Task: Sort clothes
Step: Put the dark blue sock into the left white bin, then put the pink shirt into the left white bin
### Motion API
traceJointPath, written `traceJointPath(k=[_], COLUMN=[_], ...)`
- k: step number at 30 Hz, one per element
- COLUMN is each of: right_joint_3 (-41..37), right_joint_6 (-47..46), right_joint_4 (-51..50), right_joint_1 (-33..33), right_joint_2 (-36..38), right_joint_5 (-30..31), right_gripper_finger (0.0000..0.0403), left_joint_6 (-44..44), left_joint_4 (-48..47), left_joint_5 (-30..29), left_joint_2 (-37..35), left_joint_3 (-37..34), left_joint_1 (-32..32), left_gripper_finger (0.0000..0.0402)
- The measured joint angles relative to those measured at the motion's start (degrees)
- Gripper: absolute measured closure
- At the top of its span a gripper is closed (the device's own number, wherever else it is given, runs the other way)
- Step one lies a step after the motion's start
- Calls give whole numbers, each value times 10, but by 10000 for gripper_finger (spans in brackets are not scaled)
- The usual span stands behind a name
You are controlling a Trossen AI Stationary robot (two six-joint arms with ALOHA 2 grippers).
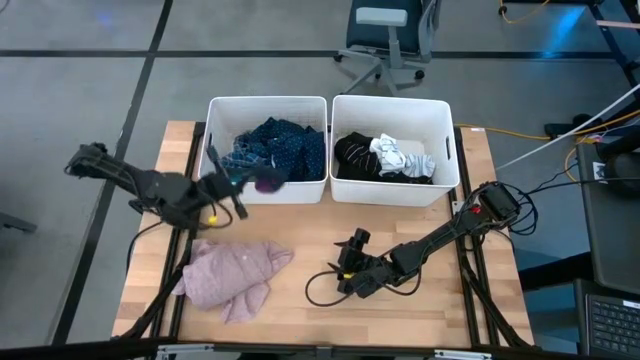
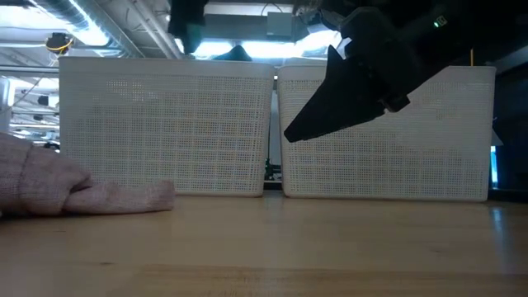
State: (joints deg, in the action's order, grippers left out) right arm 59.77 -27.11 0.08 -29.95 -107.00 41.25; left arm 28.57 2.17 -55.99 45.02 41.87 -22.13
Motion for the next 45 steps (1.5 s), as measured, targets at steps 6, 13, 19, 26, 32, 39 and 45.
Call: traceJointPath(k=[6,13,19,26,32,39,45], right_joint_3=[0,0,0,0,0,0,0], right_joint_6=[3,4,4,4,4,4,4], right_joint_4=[0,-1,-2,0,0,0,0], right_joint_1=[0,0,0,1,1,1,1], right_joint_2=[0,0,0,0,0,0,0], right_joint_5=[2,2,3,3,3,3,3], right_gripper_finger=[123,123,123,123,123,123,123], left_joint_6=[13,-19,-138,-223,-244,-251,-256], left_joint_4=[-4,-73,-208,-271,-277,-283,-285], left_joint_5=[-1,0,28,84,121,123,154], left_joint_2=[-20,-17,-11,-3,1,-4,-5], left_joint_3=[0,0,0,0,0,24,75], left_joint_1=[96,203,270,313,331,328,278], left_gripper_finger=[398,388,387,385,327,229,195])
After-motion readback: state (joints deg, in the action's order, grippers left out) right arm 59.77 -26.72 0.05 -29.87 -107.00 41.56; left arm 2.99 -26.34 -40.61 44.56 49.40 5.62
